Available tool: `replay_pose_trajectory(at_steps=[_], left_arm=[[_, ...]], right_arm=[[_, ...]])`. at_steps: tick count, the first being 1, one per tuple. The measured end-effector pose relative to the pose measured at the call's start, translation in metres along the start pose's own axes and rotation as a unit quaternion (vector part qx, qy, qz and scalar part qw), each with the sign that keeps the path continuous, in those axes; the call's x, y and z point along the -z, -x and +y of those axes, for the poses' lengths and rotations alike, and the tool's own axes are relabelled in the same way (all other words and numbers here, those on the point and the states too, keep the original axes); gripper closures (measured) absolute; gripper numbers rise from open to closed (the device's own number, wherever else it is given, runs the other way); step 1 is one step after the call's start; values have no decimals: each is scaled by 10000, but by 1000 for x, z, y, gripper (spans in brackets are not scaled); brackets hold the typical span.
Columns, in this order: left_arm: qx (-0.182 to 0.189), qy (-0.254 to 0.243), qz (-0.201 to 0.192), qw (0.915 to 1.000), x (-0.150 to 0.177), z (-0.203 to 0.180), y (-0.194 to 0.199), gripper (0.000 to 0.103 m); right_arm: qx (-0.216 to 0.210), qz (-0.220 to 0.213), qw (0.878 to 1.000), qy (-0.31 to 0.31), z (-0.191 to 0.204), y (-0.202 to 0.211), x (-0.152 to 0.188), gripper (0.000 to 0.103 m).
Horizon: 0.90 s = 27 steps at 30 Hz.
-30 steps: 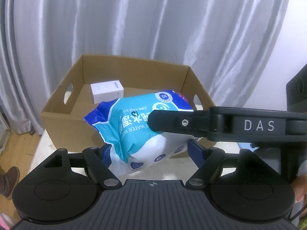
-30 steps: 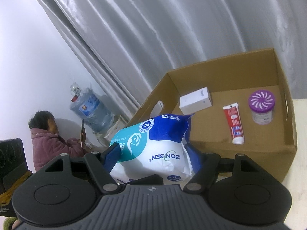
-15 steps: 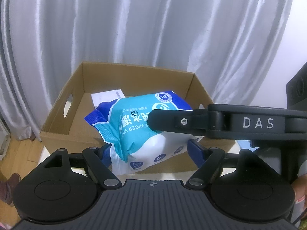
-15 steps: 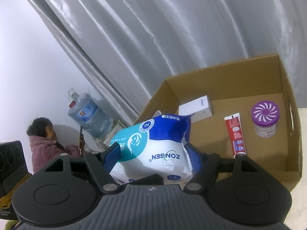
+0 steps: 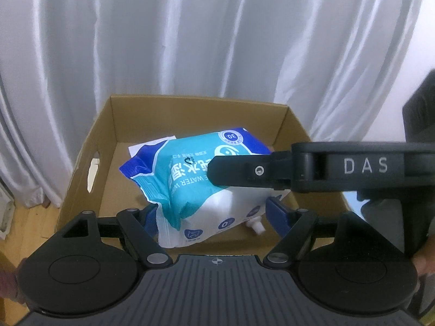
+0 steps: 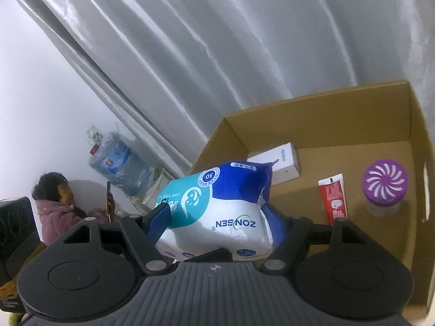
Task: Organize objects
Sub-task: 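Carry the wipes pack with both grippers over the cardboard box, then lower the wipes pack into the box beside the white box with both grippers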
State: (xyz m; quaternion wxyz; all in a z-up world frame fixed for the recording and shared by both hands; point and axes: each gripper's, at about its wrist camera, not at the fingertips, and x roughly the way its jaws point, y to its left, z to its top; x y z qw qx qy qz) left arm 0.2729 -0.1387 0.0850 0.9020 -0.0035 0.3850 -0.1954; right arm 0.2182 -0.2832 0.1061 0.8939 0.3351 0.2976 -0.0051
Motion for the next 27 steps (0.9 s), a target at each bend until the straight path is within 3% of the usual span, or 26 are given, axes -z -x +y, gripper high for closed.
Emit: replay_pose_trajectory(at_steps=[11, 16, 18, 19, 23, 27], left_arm=[[-79, 53, 935, 9956, -25, 38, -81, 25], [-279, -51, 1401, 9897, -25, 48, -122, 25], [-455, -97, 1646, 9853, -22, 50, -134, 31], [-448, 43, 1760, 9834, -23, 53, -135, 26], [-201, 167, 1518, 9881, -24, 61, -117, 17], [78, 299, 1531, 9877, -24, 60, -113, 15]], right_arm=[[87, 1160, 9924, -394, -43, -89, -35, 26], [184, 1624, 9844, -650, -68, -129, -38, 26], [363, 1818, 9804, -662, -78, -142, -37, 26], [385, 1909, 9783, -710, -83, -147, -36, 26], [242, 1978, 9751, -976, -92, -144, -36, 25], [147, 1971, 9736, -1140, -94, -140, -38, 21]])
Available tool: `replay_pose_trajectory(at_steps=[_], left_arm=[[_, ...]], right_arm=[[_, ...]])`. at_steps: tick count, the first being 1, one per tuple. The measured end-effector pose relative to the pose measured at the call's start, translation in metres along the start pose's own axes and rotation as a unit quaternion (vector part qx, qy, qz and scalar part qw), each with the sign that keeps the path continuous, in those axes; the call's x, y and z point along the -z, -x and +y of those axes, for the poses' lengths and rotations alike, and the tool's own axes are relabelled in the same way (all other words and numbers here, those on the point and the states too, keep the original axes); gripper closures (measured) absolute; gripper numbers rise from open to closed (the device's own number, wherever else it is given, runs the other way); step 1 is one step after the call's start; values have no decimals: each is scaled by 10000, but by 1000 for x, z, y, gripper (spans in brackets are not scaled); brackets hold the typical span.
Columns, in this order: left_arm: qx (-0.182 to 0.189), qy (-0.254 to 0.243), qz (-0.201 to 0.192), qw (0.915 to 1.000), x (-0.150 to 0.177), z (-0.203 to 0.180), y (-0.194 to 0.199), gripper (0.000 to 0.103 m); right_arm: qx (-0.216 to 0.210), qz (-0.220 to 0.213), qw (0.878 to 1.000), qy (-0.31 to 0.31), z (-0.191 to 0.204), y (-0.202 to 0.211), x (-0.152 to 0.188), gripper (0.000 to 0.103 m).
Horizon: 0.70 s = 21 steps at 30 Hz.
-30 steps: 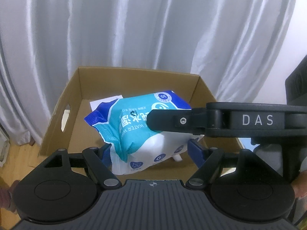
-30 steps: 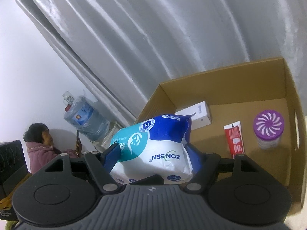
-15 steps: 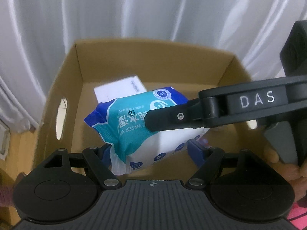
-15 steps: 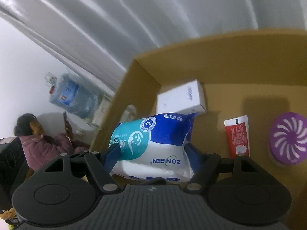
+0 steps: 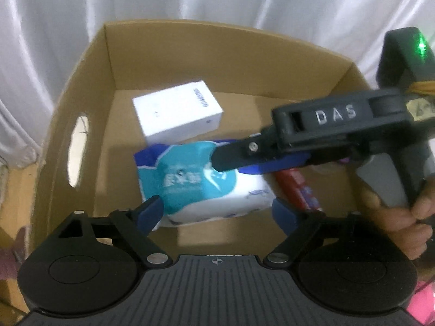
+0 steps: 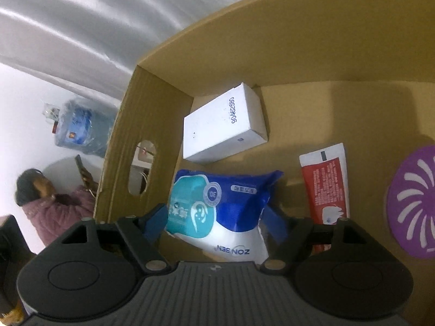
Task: Organize objects
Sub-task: 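Lower the wipes pack into the box beside the white box with both grippers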
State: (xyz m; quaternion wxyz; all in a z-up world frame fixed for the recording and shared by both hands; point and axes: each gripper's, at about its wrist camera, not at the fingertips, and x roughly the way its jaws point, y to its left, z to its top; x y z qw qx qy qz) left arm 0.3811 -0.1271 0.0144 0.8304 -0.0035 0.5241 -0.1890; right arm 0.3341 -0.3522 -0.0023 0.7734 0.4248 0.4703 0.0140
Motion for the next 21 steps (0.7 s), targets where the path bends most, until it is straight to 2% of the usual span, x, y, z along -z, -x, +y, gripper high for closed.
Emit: replay_pose_trajectory(at_steps=[4, 6, 12, 18, 21], left_arm=[[-98, 88, 86, 9999, -9, -1, -12, 13], [-30, 229, 183, 9996, -11, 2, -15, 12], [151, 449, 330, 9983, -3, 3, -9, 10], [68, 425, 265, 9987, 2, 2, -4, 13], [48, 354, 44, 9994, 4, -1, 5, 13]], right_arm=[[-26, 101, 9998, -140, 1, -10, -5, 16], [-49, 138, 9998, -140, 3, -13, -8, 12], [-120, 235, 9995, -159, 6, -19, -14, 12], [-65, 308, 9995, -94, 10, -19, -12, 12], [-42, 122, 9999, 31, 13, 0, -10, 13]])
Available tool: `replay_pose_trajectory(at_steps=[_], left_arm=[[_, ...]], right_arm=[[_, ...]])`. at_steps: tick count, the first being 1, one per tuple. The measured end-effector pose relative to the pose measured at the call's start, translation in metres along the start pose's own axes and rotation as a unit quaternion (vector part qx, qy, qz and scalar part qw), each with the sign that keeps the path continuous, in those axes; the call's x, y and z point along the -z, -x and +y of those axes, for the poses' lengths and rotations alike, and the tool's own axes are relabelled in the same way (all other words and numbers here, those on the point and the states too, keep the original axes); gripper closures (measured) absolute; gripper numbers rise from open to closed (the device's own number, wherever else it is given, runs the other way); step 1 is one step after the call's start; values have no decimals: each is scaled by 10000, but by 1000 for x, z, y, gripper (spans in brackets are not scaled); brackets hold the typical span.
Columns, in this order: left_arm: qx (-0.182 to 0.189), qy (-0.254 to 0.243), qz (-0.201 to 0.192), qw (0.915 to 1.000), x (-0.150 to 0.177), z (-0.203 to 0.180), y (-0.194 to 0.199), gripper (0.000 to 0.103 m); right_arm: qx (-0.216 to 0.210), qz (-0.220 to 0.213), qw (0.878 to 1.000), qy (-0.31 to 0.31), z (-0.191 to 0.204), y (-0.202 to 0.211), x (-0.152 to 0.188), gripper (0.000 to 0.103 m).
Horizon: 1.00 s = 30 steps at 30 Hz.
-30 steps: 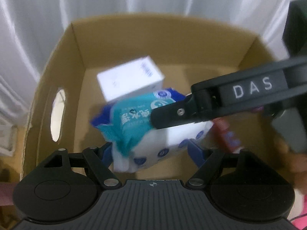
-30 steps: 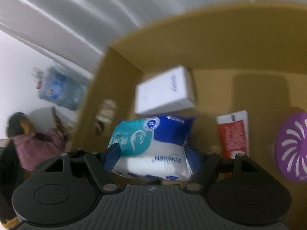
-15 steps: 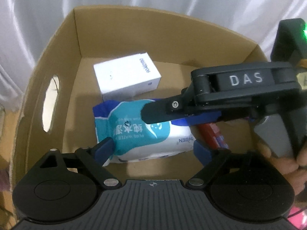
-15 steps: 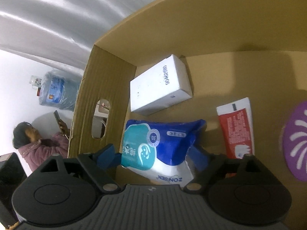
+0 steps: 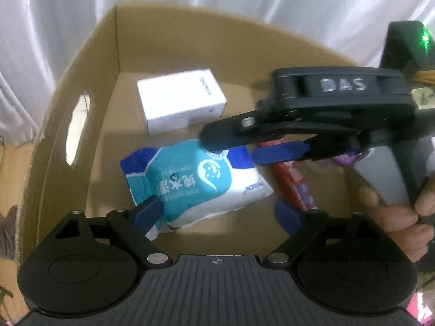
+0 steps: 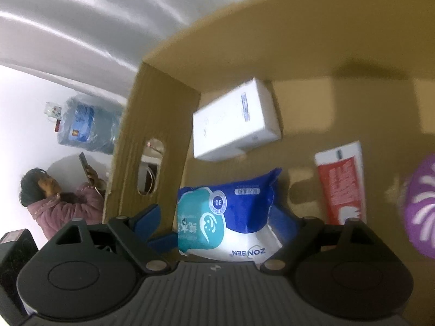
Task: Organize objects
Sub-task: 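Lower the wipes pack into the box beside the white box with both grippers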
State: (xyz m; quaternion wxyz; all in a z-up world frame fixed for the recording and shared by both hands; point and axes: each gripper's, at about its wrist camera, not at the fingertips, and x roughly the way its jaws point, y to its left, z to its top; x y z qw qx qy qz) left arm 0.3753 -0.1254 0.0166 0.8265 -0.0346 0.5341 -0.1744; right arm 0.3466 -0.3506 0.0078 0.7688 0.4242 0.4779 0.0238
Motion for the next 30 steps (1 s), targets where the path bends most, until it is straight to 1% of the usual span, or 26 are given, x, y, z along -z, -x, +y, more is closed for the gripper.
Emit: replay_pose_trajectory(at_steps=[1, 3, 5, 7, 9, 10, 12, 15, 16, 18, 19, 20, 21, 22, 24, 25, 27, 30], left_arm=[[-12, -52, -92, 9999, 1, -1, 4, 13], [-87, -199, -278, 9994, 3, -5, 12, 15], [-167, -318, -405, 9985, 5, -8, 17, 21], [-213, -355, -470, 9980, 4, -9, 14, 26], [-242, -332, -498, 9979, 4, -9, 13, 30], [-228, -318, -510, 9979, 6, -10, 14, 32], [-192, -299, -504, 9981, 8, -10, 12, 34], [-196, -304, -480, 9982, 10, -10, 5, 36], [-194, -310, -461, 9983, 11, -11, 3, 37], [-190, -331, -433, 9983, 12, -12, 2, 37], [-201, -348, -441, 9982, 13, -13, 1, 37], [-206, -362, -448, 9981, 13, -13, 1, 37], [-206, -373, -453, 9981, 13, -13, 2, 37], [-205, -376, -456, 9980, 13, -13, 1, 37], [-198, -363, -473, 9980, 12, -13, 1, 38], [-198, -357, -487, 9980, 12, -13, 1, 39], [-209, -380, -508, 9978, 12, -14, 0, 39], [-242, -475, -524, 9972, 13, -17, 0, 39]], right_arm=[[59, -91, 9999, 113, 2, 9, 1, 13], [307, -229, 9986, 366, 5, 26, 6, 15], [599, -230, 9962, 586, 5, 39, 13, 18], [850, -123, 9937, 720, 2, 45, 21, 20], [1060, 17, 9910, 820, -1, 46, 28, 27], [1174, 96, 9894, 856, -3, 45, 31, 28], [1390, 199, 9856, 940, -6, 39, 36, 35], [1868, 207, 9750, 1189, -13, 31, 39, 36], [1960, 218, 9724, 1243, -15, 29, 40, 36], [2011, 340, 9703, 1299, -19, 23, 39, 42], [1993, 382, 9705, 1304, -21, 21, 38, 48], [2004, 430, 9699, 1315, -21, 19, 37, 50], [2019, 533, 9688, 1336, -22, 16, 35, 58], [2037, 626, 9671, 1389, -21, 14, 35, 60], [2228, 739, 9580, 1650, -17, 7, 37, 69], [2295, 767, 9535, 1798, -15, 5, 37, 69], [2342, 790, 9482, 1997, -11, 4, 37, 72], [2483, 743, 9359, 2386, -5, 0, 36, 72]])
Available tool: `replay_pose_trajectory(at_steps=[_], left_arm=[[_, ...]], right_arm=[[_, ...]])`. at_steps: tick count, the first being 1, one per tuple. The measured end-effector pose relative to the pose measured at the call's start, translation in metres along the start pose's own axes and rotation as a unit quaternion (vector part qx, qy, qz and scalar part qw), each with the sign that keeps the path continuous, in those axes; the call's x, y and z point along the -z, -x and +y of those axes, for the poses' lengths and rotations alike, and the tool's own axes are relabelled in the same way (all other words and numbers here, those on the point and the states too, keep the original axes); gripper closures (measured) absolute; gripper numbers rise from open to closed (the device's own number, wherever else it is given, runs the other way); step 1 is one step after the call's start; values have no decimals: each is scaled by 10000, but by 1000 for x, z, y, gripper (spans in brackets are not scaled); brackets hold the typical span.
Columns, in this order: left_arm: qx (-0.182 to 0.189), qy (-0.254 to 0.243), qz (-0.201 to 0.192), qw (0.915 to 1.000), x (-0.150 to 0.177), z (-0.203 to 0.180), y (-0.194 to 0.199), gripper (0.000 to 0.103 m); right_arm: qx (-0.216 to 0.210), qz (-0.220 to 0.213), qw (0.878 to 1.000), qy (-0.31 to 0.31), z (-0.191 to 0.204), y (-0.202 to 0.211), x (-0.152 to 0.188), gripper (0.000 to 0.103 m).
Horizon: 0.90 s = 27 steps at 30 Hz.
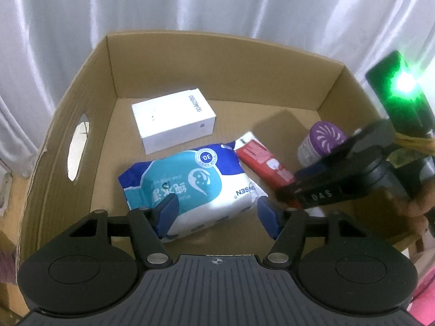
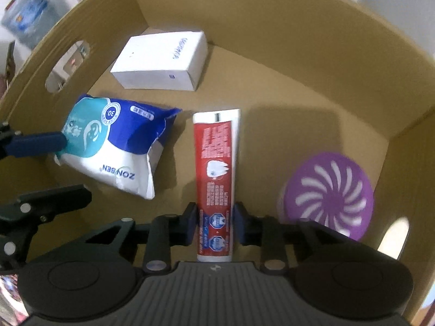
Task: Organize objects
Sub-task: 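Lower the wipes pack into the box beside the white box with both grippers, then open both grippers and release the wipes pack inside the box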
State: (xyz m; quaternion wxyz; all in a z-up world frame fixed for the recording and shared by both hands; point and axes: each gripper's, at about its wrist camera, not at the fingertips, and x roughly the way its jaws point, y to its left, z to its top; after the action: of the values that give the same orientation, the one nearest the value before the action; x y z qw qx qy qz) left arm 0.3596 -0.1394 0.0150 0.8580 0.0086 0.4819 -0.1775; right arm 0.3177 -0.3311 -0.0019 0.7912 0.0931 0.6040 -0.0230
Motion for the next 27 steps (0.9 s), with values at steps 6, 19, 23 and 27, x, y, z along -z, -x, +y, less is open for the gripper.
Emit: replay_pose_trajectory(at_steps=[6, 19, 23, 27], left_arm=[[3, -46, 20, 10000, -2, -1, 0, 39], [-53, -115, 29, 9999, -3, -3, 5, 37], [-59, -162, -29, 9998, -2, -4, 11, 36], [-51, -201, -57, 9998, 0, -6, 16, 35]], right_arm=[[335, -240, 9980, 477, 8, -4, -14, 72], [86, -650, 9978, 69, -12, 34, -6, 47], [-30, -1068, 9942, -114, -14, 69, -1, 25], [238, -1483, 9887, -25, -8, 88, -3, 0]])
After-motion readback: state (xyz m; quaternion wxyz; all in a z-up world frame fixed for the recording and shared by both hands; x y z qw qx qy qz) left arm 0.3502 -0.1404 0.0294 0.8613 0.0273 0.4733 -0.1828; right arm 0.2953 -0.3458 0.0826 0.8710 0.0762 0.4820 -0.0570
